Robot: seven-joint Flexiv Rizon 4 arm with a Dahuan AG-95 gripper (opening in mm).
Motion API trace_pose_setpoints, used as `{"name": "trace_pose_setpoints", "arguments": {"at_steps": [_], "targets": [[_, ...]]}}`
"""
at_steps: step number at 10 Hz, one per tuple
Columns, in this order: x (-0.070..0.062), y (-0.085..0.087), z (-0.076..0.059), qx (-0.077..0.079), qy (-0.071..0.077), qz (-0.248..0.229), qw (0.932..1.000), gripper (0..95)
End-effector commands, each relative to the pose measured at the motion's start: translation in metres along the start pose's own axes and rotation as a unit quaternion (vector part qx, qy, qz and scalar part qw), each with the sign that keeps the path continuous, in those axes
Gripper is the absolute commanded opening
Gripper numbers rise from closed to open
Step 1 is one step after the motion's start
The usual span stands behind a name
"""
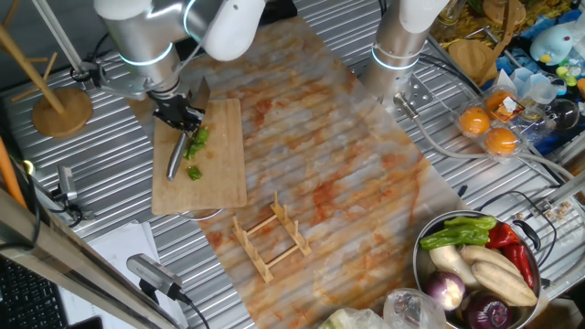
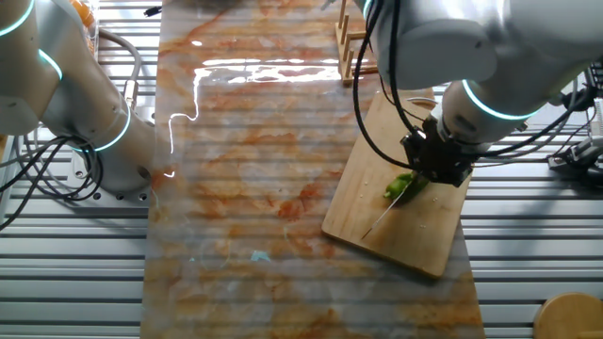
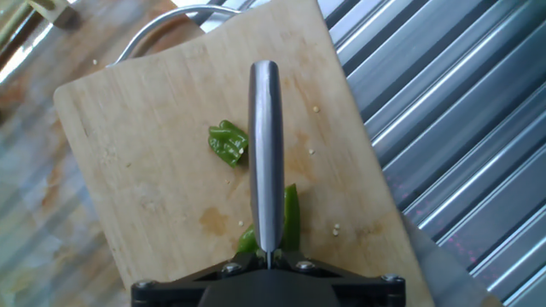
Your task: Chop the chili peppers
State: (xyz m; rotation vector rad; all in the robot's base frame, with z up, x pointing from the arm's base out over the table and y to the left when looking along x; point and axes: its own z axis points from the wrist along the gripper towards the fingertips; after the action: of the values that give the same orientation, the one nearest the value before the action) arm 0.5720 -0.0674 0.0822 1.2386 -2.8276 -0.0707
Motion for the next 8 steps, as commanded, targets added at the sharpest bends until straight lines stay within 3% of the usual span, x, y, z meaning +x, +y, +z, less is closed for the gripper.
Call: {"name": "trace_pose_setpoints", "arguments": {"at_steps": [1, 2, 4, 8], "targets": [[0.002, 0.0, 0.008, -0.003, 0.014, -0.002, 0.9999, 0.0], [0.006, -0.002, 0.02, -0.004, 0.026, -0.004, 0.9997, 0.0], [0.007, -0.002, 0.022, -0.007, 0.041, -0.007, 0.9991, 0.0], [0.012, -0.001, 0.039, -0.005, 0.053, -0.001, 0.9986, 0.0]]}}
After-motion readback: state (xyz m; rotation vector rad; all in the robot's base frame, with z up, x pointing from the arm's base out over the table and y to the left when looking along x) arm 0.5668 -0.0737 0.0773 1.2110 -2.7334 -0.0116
